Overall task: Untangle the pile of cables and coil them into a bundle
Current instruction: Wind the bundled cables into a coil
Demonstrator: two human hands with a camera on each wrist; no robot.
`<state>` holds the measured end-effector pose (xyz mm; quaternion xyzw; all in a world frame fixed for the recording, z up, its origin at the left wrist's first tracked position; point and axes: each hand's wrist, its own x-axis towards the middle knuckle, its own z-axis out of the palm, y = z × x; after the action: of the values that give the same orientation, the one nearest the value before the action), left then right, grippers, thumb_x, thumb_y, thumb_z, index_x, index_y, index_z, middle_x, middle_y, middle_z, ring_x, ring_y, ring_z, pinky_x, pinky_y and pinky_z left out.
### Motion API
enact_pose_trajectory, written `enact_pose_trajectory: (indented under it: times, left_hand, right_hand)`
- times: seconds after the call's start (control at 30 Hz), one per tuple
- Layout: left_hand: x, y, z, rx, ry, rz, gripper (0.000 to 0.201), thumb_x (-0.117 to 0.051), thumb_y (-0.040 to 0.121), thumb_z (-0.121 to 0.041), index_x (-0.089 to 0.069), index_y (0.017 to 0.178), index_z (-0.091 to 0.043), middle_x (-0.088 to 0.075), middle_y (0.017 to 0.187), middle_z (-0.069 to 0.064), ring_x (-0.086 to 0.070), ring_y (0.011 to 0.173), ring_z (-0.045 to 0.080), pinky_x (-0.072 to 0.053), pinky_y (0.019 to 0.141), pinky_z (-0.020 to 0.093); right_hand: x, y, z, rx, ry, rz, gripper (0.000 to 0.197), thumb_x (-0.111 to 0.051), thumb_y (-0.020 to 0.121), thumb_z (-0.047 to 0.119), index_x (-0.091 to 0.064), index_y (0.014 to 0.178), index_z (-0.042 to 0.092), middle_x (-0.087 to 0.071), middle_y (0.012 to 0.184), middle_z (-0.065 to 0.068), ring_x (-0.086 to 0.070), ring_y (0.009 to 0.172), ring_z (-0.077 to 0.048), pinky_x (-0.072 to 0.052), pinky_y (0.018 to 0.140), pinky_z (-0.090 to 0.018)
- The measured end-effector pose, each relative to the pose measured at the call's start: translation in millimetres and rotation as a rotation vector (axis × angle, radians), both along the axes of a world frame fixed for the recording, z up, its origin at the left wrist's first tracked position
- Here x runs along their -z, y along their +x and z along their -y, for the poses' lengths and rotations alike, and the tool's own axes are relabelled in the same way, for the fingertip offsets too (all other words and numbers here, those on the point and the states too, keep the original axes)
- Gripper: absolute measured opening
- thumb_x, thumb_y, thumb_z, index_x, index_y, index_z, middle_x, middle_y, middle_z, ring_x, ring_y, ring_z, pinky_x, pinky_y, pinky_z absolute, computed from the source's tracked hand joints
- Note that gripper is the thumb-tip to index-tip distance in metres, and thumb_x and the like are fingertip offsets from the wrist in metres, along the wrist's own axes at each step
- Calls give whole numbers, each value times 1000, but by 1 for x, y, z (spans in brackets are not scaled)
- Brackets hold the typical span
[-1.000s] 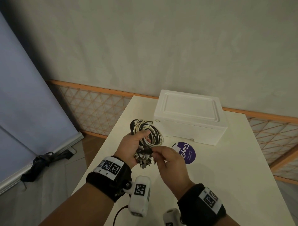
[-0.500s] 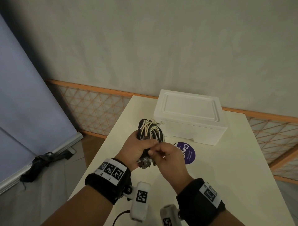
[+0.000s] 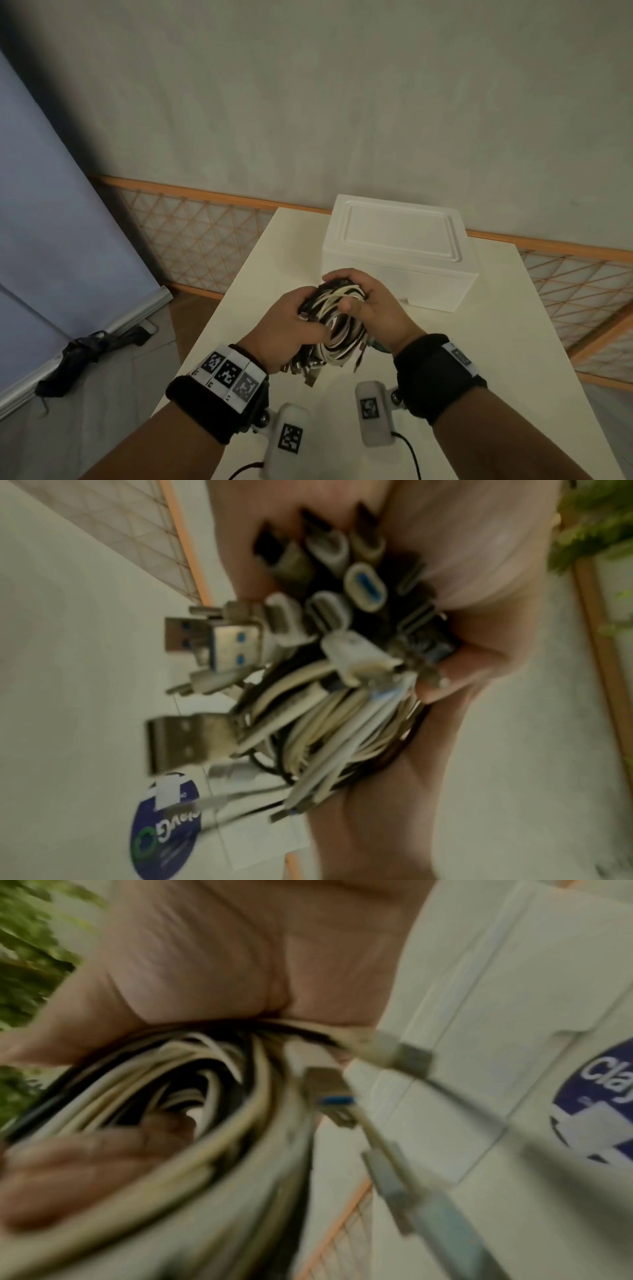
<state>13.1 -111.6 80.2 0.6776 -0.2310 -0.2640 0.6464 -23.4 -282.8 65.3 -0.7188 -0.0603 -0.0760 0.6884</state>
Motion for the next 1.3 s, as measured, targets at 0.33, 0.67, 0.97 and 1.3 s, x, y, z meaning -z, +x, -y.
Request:
enact_pose_trajectory:
  times: [0.33,0.67,0.97,1.3]
  left_hand:
    - [11,-6,12,-182,-154,-439,28,-54,62,-2,-56,90,1,-53,58,12,-55,52,22,-46,54,28]
    - [4,8,21,-268,-226,-425,18,-45,81,13,-58,76,2,-57,57,15,-59,52,26,-52,54,29]
    - [43,22,-7,-470,-272,-519,16,-48,84,10,-62,83,0,-62,63,15,-62,61,32,-53,56,35]
    - [71,51,-51,-548,-255,-523,28,-49,74,8,-63,97,-3,-51,56,14,-55,49,23,-44,59,36]
  right_hand:
    - [1,8,-21,314,-152,-219,49,-68,73,54,-64,79,6,-67,65,-11,-61,55,-12,-52,62,-31]
    - [28,2,-32,379,447,-297,20,-73,81,16,-68,100,10,-73,96,-15,-69,92,-34,-54,87,-50]
    - [84,32,14,141,784,-566,54,-64,84,31,-48,132,12,-54,133,-16,-52,121,-35,-36,105,-54]
    - [131,99,107,858,894,-666,12,-56,81,5,-58,91,10,-48,96,-10,-47,89,-29,-45,78,-34]
